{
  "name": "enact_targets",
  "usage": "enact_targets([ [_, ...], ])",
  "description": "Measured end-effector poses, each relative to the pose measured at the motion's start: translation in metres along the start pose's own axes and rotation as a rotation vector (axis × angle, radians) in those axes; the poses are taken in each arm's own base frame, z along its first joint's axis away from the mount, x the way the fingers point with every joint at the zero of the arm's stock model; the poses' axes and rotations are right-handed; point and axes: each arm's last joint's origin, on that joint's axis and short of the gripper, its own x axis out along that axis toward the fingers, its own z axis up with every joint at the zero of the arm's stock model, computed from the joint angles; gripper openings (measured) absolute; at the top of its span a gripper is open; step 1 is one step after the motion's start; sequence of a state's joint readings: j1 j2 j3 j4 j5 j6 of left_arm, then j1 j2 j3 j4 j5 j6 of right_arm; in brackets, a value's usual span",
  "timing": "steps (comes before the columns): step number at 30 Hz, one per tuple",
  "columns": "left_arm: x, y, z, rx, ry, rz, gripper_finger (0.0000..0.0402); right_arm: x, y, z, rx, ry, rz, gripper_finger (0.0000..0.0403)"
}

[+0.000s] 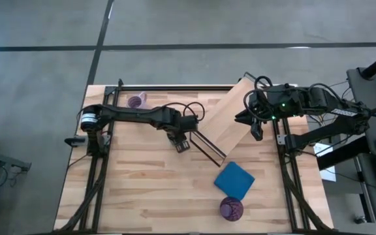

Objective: Stack small to large cups/mugs on shelf
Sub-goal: Put the blue cup on the shelf

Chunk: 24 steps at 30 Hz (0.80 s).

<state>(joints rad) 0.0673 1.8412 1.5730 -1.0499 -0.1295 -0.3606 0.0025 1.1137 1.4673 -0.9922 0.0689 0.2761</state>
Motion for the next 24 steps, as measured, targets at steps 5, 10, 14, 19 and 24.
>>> enact_targets([
  [5, 0.0044, -0.0008, -0.0018, -0.001, -0.002, -0.015, 0.0107, 0.0000, -0.0001, -0.0002, 0.000, 0.002, -0.002, 0.0063],
  [10, 0.0091, -0.0009, -0.0010, -0.005, -0.007, -0.015, 0.0107, 0.0000, -0.0001, -0.0002, 0.000, 0.002, -0.001, 0.0063],
  [14, 0.0047, 0.0000, -0.0012, -0.005, -0.017, -0.019, 0.0107, 0.0000, -0.0001, -0.0002, 0.000, 0.002, -0.002, 0.0063],
  [19, 0.0048, 0.0014, -0.0008, -0.008, -0.016, -0.017, 0.0107, 0.0000, -0.0001, -0.0001, 0.000, 0.001, -0.002, 0.0063],
  [24, 0.0032, 0.0048, -0.0015, -0.001, -0.028, 0.047, 0.0107, 0.0000, -0.0001, -0.0001, 0.000, 0.001, -0.002, 0.0063],
])
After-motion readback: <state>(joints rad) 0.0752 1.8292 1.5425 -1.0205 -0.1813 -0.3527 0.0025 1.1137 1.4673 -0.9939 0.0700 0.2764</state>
